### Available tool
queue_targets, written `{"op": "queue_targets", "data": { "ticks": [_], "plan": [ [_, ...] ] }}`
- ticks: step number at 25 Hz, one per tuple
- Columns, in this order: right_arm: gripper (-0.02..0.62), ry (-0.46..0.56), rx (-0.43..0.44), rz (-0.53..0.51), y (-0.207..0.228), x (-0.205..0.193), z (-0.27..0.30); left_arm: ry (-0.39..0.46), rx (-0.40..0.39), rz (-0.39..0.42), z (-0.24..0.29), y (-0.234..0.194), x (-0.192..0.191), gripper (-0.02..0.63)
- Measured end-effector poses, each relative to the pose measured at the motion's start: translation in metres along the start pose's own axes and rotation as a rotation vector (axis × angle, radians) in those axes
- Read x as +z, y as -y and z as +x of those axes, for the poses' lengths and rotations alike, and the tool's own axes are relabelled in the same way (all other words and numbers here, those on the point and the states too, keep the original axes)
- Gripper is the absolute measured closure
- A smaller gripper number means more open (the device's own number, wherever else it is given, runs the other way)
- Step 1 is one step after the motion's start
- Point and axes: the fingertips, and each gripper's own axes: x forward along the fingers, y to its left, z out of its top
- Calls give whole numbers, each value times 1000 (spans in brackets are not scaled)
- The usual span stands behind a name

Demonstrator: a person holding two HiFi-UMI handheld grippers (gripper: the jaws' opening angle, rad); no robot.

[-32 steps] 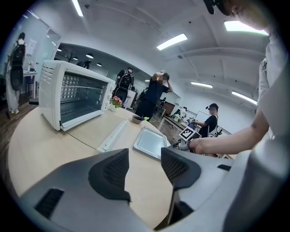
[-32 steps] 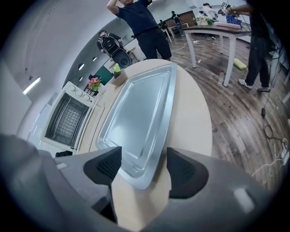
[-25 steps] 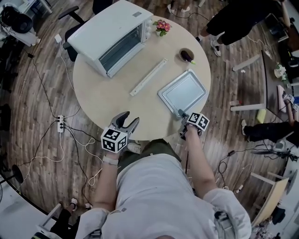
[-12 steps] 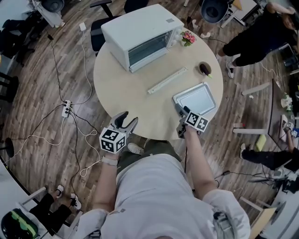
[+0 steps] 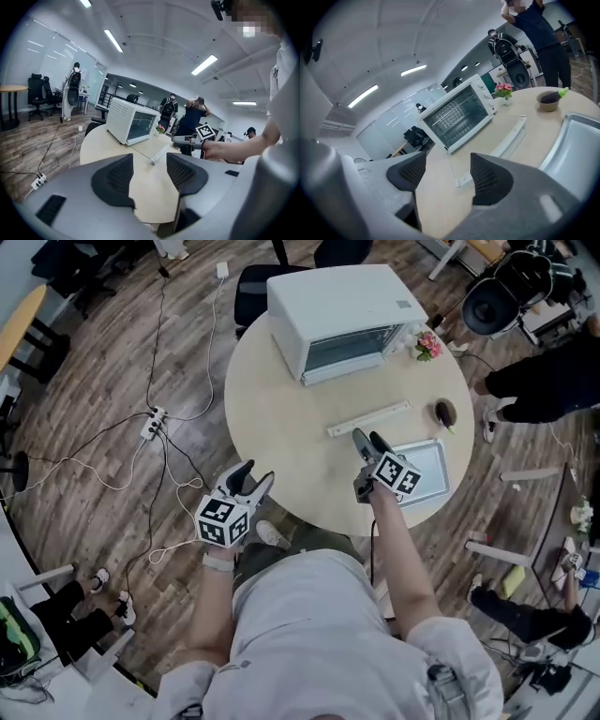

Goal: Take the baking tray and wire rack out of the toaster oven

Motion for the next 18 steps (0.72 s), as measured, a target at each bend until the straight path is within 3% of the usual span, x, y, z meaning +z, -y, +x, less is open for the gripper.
{"op": "queue_targets", "data": {
  "ticks": [10,18],
  "plan": [
    [313,51,180,-70,-29,50,74,24,141,-65,-7,-10,3,393],
    [322,90,248,-114,-30,82,135,8,232,-96,-2,-21,2,393]
  ]
}}
